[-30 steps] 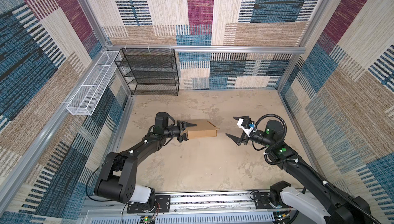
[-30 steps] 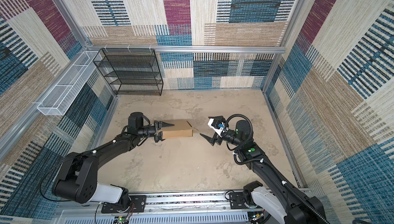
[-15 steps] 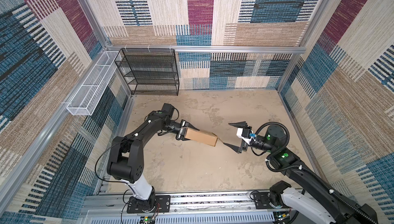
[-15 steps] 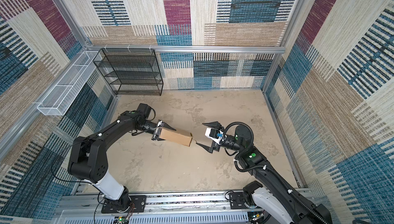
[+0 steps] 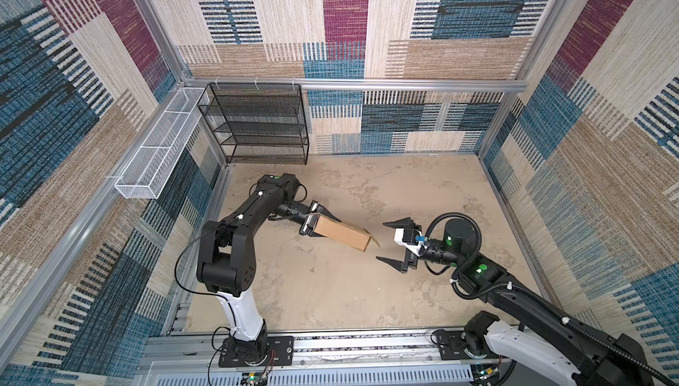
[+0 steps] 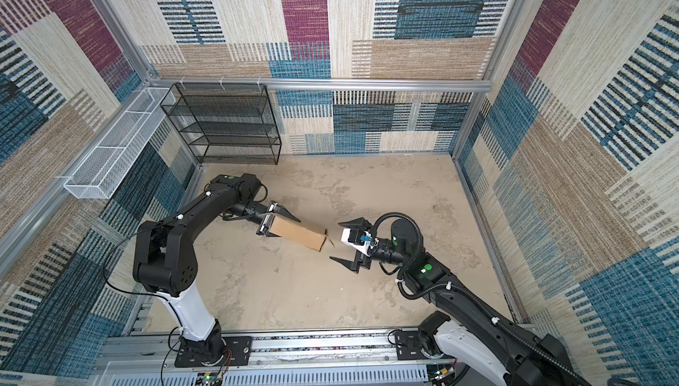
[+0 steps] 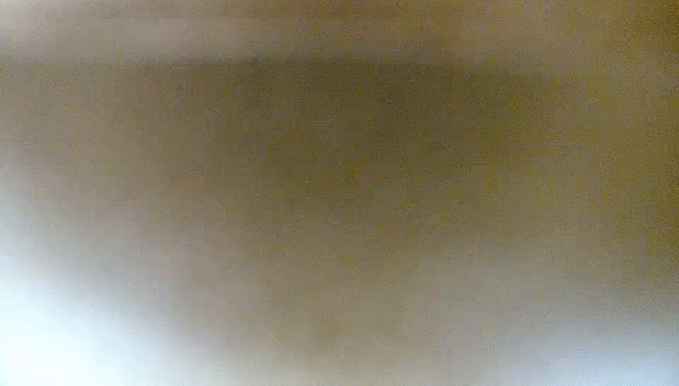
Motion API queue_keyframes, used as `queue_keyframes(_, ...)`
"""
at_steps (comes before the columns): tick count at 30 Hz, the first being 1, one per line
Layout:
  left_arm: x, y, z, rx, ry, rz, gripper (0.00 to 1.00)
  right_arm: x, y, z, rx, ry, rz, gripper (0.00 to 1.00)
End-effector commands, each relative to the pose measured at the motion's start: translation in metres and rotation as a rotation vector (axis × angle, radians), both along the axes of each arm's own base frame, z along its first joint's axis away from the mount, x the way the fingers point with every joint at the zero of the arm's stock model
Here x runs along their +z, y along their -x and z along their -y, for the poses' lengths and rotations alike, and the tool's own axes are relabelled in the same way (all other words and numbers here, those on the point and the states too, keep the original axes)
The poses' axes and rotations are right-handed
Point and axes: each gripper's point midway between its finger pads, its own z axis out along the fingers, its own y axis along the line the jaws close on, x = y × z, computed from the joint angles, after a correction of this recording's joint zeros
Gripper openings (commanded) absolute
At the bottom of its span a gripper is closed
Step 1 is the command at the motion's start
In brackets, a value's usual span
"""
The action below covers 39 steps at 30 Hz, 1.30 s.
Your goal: Fold the paper box
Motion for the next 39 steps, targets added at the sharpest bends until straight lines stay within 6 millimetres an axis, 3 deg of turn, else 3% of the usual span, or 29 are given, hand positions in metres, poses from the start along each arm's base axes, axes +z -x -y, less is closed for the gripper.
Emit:
queue_keyframes(1, 0.004, 0.004, 0.0, -0.011, 0.011, 0.006, 0.23, 0.015, -0.011, -0.006, -0.053, -0.056, 0.071, 0.92)
queue_keyframes(7, 0.007, -0.002, 0.001, -0.017, 0.005, 0.034, 0.22, 0.021, -0.014, -0.024, -0.047, -0.105, 0.102, 0.92)
queue_keyframes(12, 0.009, -0.002, 0.003, -0.024, 0.01, 0.044, 0.22, 0.014, -0.018, -0.036, -0.027, -0.085, 0.108, 0.92)
queue_keyframes(39, 0.003, -0.008, 0.006, -0.038, 0.006, 0.051, 0.2, 0.009, -0.009, -0.077, 0.089, -0.101, 0.09, 0.88)
